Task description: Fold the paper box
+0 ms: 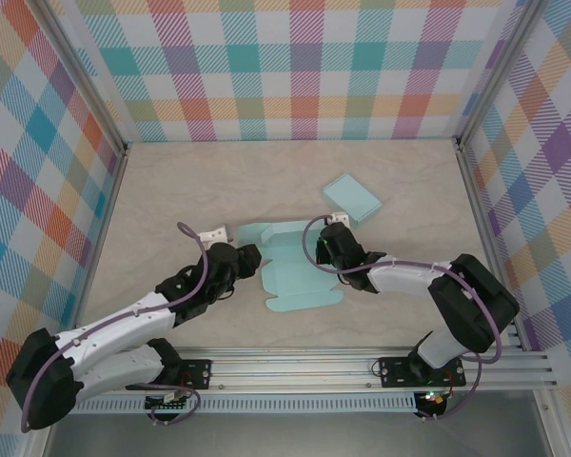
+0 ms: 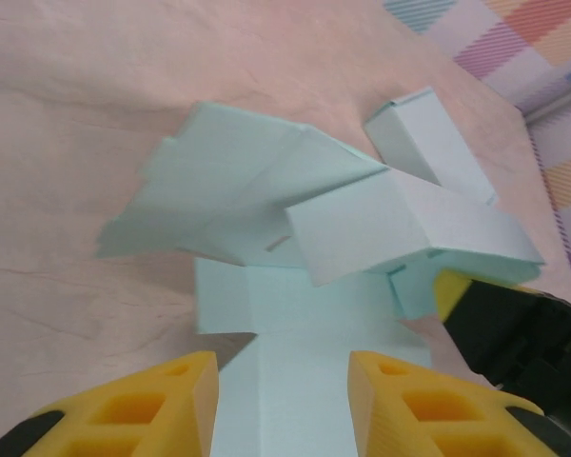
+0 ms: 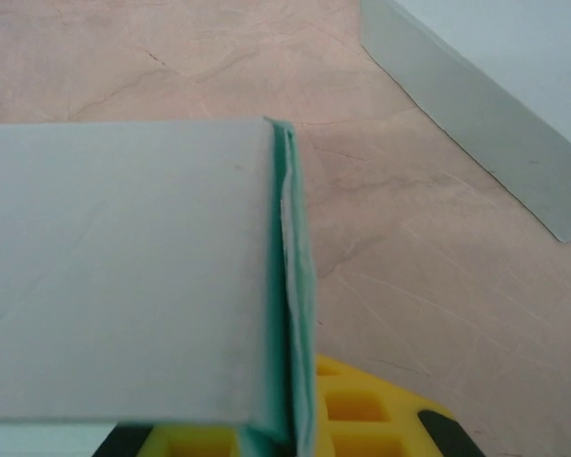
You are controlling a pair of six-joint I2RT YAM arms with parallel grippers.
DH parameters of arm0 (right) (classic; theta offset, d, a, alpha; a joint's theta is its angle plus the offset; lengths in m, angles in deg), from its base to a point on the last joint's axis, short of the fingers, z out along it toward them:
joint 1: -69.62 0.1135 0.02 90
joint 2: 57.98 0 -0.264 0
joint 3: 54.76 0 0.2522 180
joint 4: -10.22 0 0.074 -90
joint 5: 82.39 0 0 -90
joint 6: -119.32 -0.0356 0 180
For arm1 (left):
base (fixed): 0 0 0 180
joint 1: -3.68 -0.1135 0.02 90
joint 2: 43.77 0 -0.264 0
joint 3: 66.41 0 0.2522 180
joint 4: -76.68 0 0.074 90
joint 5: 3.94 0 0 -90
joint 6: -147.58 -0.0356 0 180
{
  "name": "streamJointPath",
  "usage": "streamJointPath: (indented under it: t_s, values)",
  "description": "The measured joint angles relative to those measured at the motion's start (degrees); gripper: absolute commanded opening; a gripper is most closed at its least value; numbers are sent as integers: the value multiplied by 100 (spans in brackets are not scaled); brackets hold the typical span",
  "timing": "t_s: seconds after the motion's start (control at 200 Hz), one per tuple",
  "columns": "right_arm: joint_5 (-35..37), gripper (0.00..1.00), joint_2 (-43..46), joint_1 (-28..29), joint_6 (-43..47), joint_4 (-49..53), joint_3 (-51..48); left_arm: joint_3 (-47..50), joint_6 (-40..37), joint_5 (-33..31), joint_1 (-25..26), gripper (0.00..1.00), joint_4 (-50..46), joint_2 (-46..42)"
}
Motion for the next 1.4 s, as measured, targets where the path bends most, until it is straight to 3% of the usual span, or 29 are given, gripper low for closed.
streamJointPath:
  t_s: [0.325,0.685,1.12,1.4]
  values:
    - [-11,0,0,0,0,0,0,-79,345,-372,-17,18,-608,1228]
    - [-50,0,26,37,20,2,0,-533,245,-417,-90,11,-192,2437]
    - [-55,0,26,57,20,103,0,-896,-151,-227,-205,0,649,2977]
    - [-28,0,26,92,20,192,0,-1110,-151,7,-205,0,935,3595]
